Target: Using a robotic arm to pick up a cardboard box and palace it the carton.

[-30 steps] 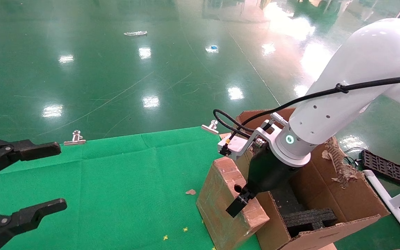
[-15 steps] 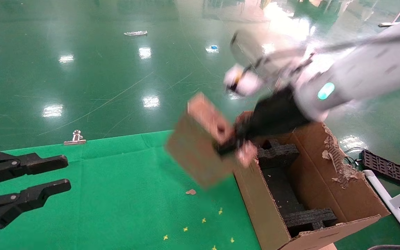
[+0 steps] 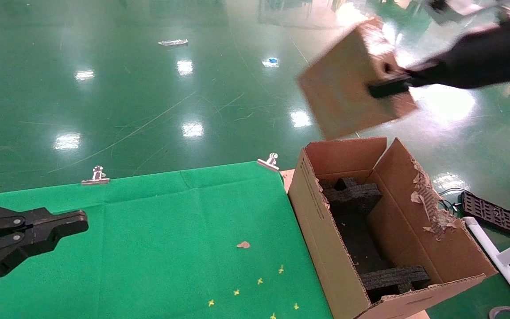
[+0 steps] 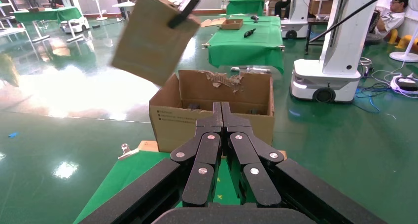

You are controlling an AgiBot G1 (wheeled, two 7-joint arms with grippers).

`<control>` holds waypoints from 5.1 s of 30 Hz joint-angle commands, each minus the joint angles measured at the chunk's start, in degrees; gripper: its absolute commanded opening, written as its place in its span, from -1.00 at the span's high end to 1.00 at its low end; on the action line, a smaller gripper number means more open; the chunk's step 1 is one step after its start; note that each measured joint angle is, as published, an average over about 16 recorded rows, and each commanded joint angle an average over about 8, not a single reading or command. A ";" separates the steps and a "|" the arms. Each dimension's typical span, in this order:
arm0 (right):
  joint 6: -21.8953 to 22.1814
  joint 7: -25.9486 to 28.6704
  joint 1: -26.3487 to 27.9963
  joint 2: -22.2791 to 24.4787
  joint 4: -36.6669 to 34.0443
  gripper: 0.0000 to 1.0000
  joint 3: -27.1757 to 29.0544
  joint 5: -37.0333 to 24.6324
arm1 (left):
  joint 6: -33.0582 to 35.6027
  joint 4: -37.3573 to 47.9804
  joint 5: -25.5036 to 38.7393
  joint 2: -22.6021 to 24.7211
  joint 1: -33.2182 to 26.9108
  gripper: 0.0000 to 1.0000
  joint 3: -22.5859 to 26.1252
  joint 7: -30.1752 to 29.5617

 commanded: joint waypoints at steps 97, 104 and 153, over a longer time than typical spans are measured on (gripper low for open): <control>17.14 -13.64 -37.32 -14.50 -44.17 -1.00 -2.82 4.87 | -0.14 0.00 -0.23 -0.14 -0.07 -1.00 0.33 0.16; 16.21 -15.02 -34.90 -14.23 -43.71 -1.00 -2.20 5.42 | -0.15 0.00 -0.24 -0.14 -0.08 -1.00 0.35 0.18; 5.18 -28.07 -29.31 -2.08 -6.42 -1.00 25.16 17.88 | -0.20 0.07 -0.33 -0.18 -0.12 -1.00 0.49 0.26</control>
